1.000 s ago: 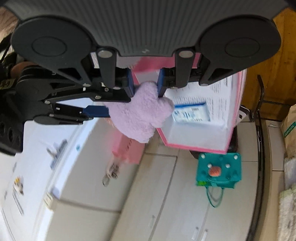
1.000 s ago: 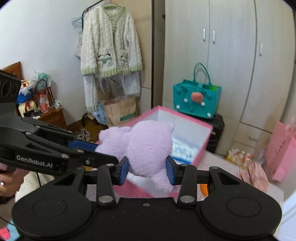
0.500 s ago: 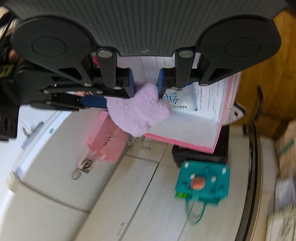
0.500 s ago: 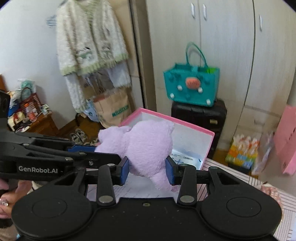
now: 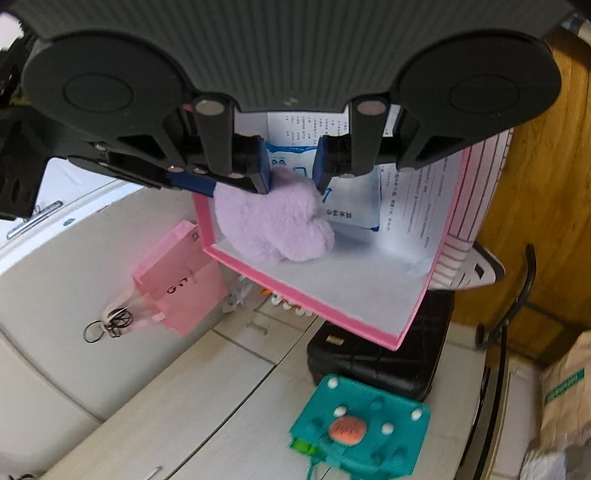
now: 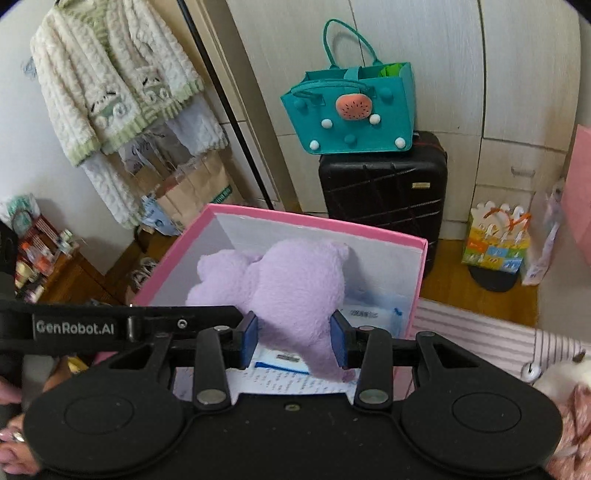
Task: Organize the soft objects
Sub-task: 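Lower the plush into the box and open the right tool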
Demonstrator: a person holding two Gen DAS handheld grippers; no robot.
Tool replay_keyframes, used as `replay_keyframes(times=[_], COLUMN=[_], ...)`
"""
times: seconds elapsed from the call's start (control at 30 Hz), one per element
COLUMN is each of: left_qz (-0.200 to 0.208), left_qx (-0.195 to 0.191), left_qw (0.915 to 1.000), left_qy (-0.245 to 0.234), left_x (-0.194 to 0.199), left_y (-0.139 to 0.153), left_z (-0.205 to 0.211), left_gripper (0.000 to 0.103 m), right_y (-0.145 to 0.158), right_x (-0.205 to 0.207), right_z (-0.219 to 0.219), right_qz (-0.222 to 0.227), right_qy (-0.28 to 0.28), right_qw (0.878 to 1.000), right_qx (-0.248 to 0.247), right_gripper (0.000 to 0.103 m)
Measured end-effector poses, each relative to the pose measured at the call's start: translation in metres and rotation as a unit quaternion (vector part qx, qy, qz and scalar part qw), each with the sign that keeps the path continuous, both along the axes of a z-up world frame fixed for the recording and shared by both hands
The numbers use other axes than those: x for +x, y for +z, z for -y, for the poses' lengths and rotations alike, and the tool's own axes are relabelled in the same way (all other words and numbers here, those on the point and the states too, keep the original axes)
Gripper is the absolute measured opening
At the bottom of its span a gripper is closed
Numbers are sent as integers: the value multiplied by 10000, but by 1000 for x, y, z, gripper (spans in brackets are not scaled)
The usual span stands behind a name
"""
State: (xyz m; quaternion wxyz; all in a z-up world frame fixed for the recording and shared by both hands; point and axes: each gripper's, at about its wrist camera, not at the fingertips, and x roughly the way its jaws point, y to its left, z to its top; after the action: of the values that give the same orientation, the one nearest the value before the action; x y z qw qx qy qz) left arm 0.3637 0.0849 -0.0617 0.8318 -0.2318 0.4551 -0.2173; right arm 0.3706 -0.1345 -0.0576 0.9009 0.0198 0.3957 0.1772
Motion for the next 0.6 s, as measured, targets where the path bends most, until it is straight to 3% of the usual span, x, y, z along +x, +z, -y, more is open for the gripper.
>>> replay_keyframes(times=[0.13,0.27,0.6], left_qz=[-332,-249,-542], left_qx=[-125,289,745], left_qw=[9994,9993,9957], left_qy=[-47,-51,42], left_x=[13,20,31], left_y=[-10,-11,-28], left_z=[5,20,29], left_gripper=[22,21,22], right_y=[-1,-5,-19], right_x=[2,12,16], right_z=[-4,-7,-37], right_qz=[199,202,376], right_qy=[259,229,571], right_qw=[9984,9975,9797], right_qx=[-465,-641,-1886], right_gripper=[46,46,49])
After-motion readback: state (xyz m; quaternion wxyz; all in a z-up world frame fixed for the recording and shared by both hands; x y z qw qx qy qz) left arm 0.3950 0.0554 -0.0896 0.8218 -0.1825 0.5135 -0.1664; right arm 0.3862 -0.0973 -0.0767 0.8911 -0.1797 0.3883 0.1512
